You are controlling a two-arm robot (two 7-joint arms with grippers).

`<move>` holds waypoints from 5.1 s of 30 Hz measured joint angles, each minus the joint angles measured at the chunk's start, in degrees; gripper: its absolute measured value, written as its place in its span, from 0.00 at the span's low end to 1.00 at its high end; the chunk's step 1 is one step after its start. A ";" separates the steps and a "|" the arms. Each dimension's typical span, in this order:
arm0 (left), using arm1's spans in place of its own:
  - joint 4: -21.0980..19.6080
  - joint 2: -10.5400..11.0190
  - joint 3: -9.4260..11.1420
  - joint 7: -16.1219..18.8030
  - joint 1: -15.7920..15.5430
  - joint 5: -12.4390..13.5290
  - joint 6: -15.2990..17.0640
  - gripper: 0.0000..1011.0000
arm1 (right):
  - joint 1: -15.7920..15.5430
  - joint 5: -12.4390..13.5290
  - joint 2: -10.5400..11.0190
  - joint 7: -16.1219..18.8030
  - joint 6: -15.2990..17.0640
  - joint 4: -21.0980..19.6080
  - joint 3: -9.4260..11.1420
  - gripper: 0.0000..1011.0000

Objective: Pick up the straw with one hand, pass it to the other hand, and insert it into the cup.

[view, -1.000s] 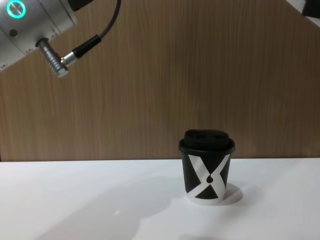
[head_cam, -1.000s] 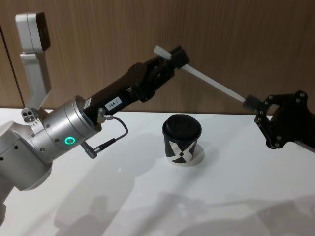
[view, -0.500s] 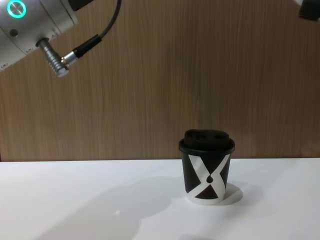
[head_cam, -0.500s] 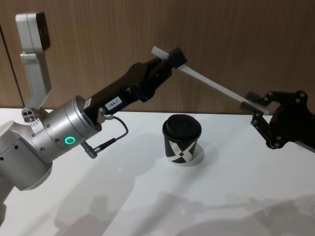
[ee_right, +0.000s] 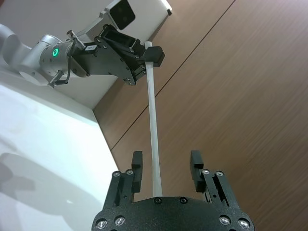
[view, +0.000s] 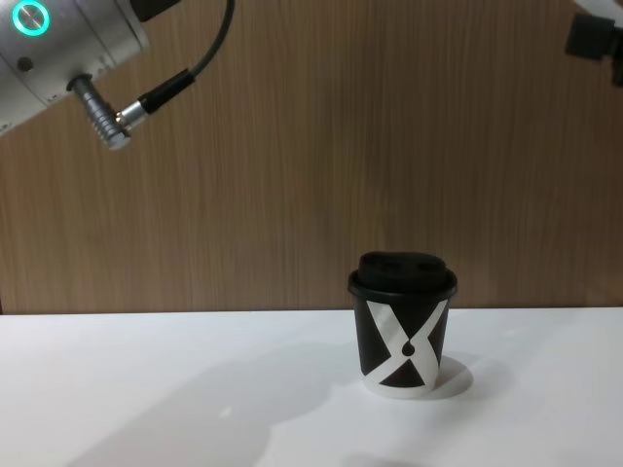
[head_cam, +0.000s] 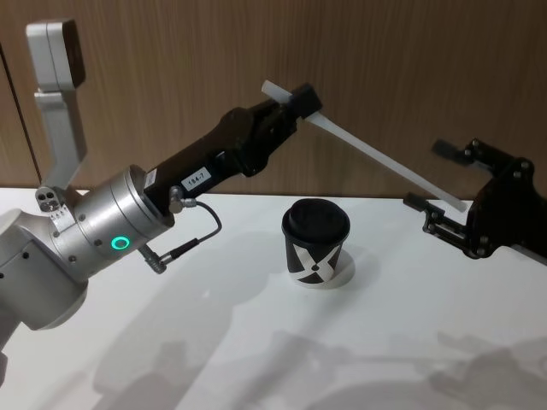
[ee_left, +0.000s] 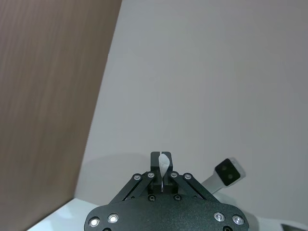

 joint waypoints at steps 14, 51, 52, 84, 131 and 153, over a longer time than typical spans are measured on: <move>-2.04 3.10 0.05 4.84 -0.59 6.86 -3.13 0.02 | 0.00 0.00 0.00 0.00 0.00 0.00 0.00 0.99; -4.78 10.90 8.34 16.77 -12.17 26.07 6.75 0.02 | 0.00 0.00 0.00 0.00 0.00 0.00 0.00 0.99; -4.62 10.83 8.54 16.87 -12.50 26.22 6.94 0.02 | 0.00 0.00 0.00 0.00 0.00 0.00 0.00 0.99; 1.31 8.80 13.36 16.89 -17.95 27.79 8.76 0.02 | 0.00 0.00 0.00 0.00 0.00 0.00 0.00 0.99; 7.19 6.28 15.85 14.54 -20.45 28.71 7.21 0.02 | 0.00 0.00 0.00 0.00 0.00 0.00 0.00 0.99; 12.36 3.47 17.37 13.11 -21.43 30.34 6.28 0.02 | 0.00 0.00 0.00 0.00 0.00 0.00 0.00 0.99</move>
